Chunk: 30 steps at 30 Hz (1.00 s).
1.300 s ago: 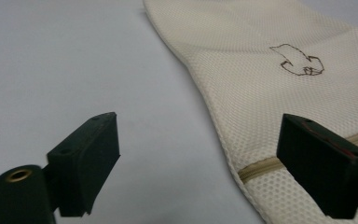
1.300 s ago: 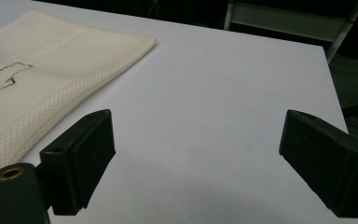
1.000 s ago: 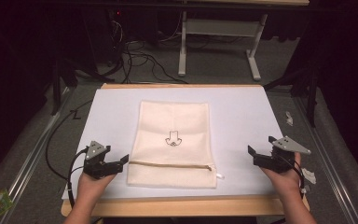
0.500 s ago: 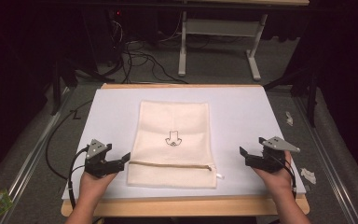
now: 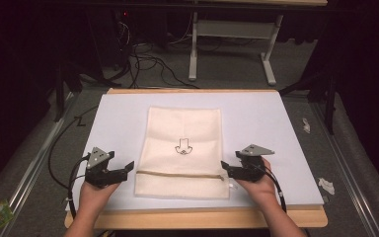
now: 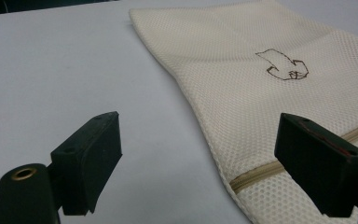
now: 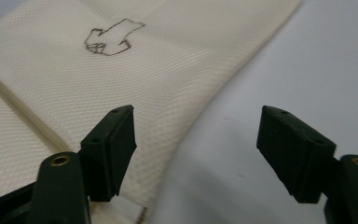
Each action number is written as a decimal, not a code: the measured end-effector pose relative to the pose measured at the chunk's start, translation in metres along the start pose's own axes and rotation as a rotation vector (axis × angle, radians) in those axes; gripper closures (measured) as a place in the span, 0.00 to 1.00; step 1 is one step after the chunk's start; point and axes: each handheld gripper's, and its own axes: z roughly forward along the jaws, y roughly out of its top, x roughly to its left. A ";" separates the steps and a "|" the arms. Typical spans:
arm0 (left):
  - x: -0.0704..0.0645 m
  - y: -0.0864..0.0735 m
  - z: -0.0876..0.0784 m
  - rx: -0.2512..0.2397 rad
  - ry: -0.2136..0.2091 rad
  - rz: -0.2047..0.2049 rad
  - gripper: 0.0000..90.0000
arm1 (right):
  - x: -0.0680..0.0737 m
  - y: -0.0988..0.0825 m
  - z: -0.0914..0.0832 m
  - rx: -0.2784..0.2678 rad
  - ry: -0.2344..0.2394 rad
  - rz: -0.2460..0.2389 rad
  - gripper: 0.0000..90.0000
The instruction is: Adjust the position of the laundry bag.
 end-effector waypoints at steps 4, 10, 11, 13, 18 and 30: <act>-0.002 0.002 0.003 -0.007 -0.014 -0.005 0.17 | 0.013 -0.002 0.016 0.070 0.003 -0.011 0.49; -0.002 0.002 0.007 0.006 -0.024 -0.005 0.17 | 0.014 -0.002 0.021 0.085 0.029 0.007 0.64; -0.002 0.002 0.007 0.006 -0.024 -0.005 0.17 | 0.014 -0.002 0.021 0.085 0.029 0.007 0.64; -0.003 0.001 0.008 0.015 -0.024 0.000 0.17 | 0.014 -0.003 0.021 0.090 0.026 -0.012 0.86; -0.009 0.000 0.006 0.024 -0.032 0.022 0.17 | 0.006 -0.003 0.016 0.085 0.052 0.023 1.00; -0.009 -0.002 0.007 0.033 -0.053 -0.003 0.17 | -0.029 -0.011 0.000 0.063 0.000 0.094 1.00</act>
